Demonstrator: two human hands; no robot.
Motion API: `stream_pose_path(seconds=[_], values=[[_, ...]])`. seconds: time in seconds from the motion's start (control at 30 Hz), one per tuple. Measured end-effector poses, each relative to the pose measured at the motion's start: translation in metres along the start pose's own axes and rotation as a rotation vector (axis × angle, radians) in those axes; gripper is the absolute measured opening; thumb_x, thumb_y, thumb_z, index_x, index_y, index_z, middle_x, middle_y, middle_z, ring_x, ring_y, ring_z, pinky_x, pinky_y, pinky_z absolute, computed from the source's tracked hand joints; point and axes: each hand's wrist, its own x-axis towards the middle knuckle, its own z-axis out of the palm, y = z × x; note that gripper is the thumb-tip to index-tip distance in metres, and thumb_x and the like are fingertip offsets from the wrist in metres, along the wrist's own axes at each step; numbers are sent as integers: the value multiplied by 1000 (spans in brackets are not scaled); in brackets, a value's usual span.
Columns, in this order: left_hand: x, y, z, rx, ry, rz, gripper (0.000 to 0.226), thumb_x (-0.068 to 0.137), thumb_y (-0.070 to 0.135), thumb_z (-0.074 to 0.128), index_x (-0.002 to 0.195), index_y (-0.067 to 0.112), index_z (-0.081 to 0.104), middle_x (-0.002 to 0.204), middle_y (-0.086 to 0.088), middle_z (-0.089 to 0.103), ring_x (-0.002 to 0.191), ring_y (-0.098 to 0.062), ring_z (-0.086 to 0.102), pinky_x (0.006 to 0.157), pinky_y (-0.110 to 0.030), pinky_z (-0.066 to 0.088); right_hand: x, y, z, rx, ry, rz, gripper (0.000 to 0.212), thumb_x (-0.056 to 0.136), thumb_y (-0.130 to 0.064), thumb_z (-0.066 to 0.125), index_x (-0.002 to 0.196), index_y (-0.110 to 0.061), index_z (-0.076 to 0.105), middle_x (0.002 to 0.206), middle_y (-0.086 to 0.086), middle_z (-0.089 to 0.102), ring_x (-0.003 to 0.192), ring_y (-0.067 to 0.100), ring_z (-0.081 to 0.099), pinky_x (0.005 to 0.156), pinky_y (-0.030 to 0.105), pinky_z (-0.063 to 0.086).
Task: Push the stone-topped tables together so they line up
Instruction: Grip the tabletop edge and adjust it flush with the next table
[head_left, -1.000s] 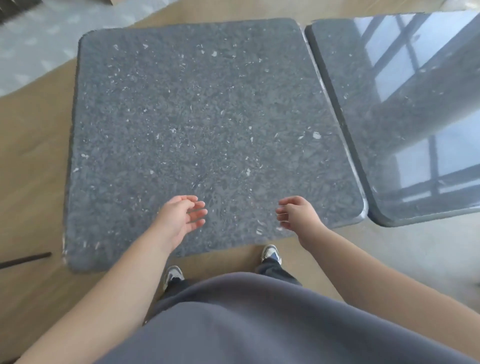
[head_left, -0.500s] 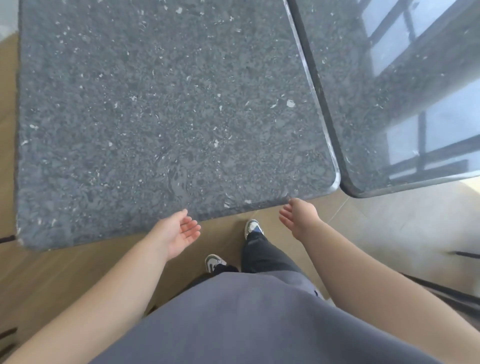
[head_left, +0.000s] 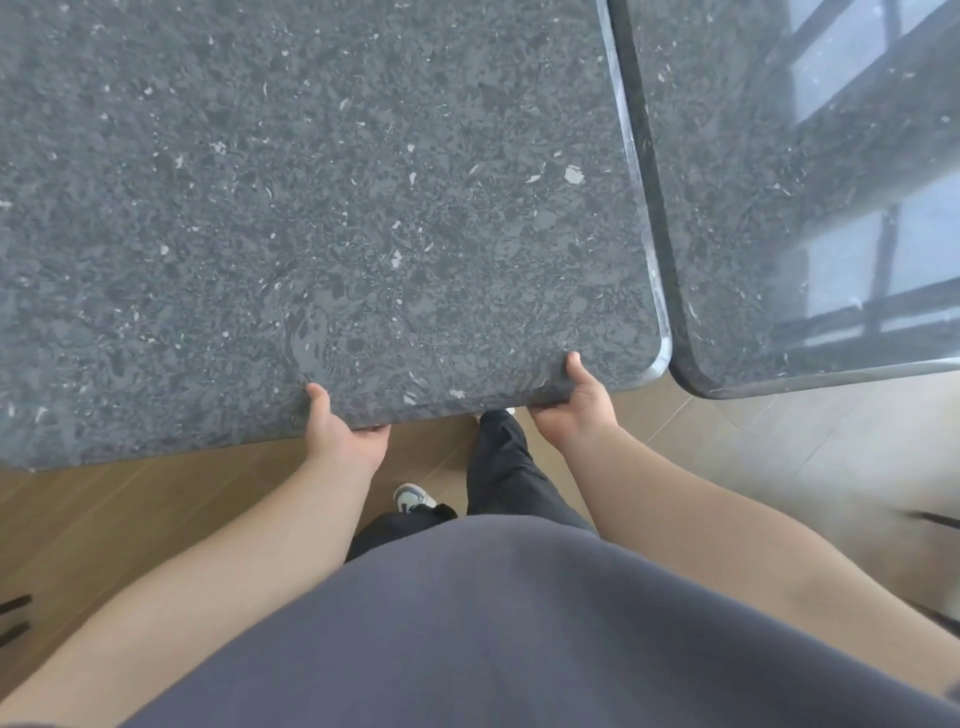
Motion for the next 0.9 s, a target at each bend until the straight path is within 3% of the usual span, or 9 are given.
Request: stream_pose_path(seconds=[0.17, 0.3, 0.4, 0.57, 0.63, 0.73, 0.9], values=[[3, 4, 2, 33, -24, -16, 47, 93, 54, 60, 119, 15, 59, 116, -12, 66, 103, -31, 64, 99, -53, 49, 7, -8, -4, -46, -13, 27, 28, 95, -26, 66, 115, -6, 63, 124, 17, 66, 117, 37, 62, 106, 56, 45], [4, 3, 1, 65, -20, -23, 56, 93, 57, 57, 129, 14, 55, 116, -13, 63, 104, -32, 62, 100, -54, 48, 17, -11, -10, -59, -24, 54, 40, 92, -27, 69, 126, -7, 61, 126, 18, 67, 118, 38, 63, 107, 57, 44], [5, 1, 1, 81, -9, -12, 59, 94, 57, 56, 133, 13, 52, 125, -14, 61, 110, -33, 60, 100, -53, 48, 24, -14, -14, -66, -43, 51, 40, 94, -27, 66, 128, -7, 61, 127, 17, 67, 119, 36, 62, 109, 55, 42], [2, -2, 3, 108, 15, 5, 62, 96, 56, 53, 139, 12, 49, 124, -15, 59, 108, -31, 58, 105, -52, 44, 31, -17, -20, -78, -69, 62, 42, 94, -28, 66, 130, -6, 59, 129, 17, 66, 121, 36, 61, 111, 54, 41], [1, -2, 3, 117, 20, 4, 61, 96, 56, 52, 140, 13, 48, 134, -14, 57, 118, -31, 57, 108, -51, 41, 33, -17, -22, -81, -70, 63, 44, 94, -27, 66, 131, -5, 57, 131, 17, 64, 123, 36, 60, 111, 53, 41], [0, -1, 3, 128, 23, 8, 61, 96, 56, 51, 141, 15, 47, 145, -12, 52, 134, -29, 50, 113, -51, 37, 35, -17, -24, -91, -74, 53, 48, 93, -28, 67, 134, -6, 55, 133, 17, 63, 124, 35, 59, 111, 53, 42], [4, 0, 0, 122, 13, 0, 55, 96, 56, 52, 131, 14, 51, 140, -12, 55, 130, -30, 53, 113, -52, 38, 35, -16, -27, -90, -76, 44, 46, 95, -27, 65, 134, -5, 54, 132, 17, 63, 123, 35, 60, 109, 53, 44]])
